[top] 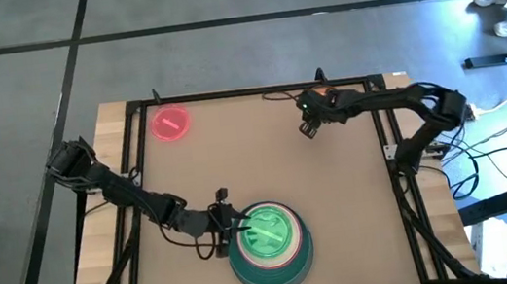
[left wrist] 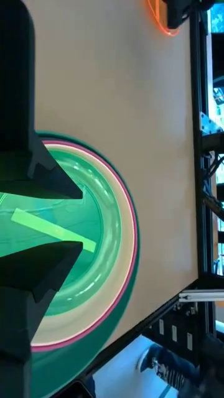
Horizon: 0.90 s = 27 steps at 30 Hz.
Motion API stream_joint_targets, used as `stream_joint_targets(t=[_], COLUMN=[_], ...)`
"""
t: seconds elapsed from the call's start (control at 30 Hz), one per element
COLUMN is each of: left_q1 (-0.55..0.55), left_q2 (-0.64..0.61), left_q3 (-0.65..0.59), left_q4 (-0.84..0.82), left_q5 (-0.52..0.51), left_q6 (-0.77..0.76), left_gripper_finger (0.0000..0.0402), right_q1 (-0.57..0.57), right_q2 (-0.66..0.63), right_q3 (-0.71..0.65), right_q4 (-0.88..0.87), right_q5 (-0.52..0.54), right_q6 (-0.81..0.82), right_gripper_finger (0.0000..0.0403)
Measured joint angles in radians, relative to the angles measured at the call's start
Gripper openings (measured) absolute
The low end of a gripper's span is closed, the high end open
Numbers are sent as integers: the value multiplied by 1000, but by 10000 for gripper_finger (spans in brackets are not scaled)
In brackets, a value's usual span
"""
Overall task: Stack plastic plates
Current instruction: Stack the transparent orange plate on top of the transparent green plate
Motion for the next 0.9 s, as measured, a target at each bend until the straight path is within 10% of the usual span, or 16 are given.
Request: stream_joint_targets(t=[0.57, 0.9], left_q1=[13, 12], left_q2=[0, 0], left_q3=[0, 0], left_q4=[2, 2], left_q5=[-21, -22], left_q6=[1, 1], left_gripper_finger=[113, 113], right_q1=[-83, -84], right_q2=[169, 173], right_q3=[5, 2], right_q4=[130, 166], right_q5=[-24, -15], right_q6=[-82, -126], right_gripper_finger=[115, 8])
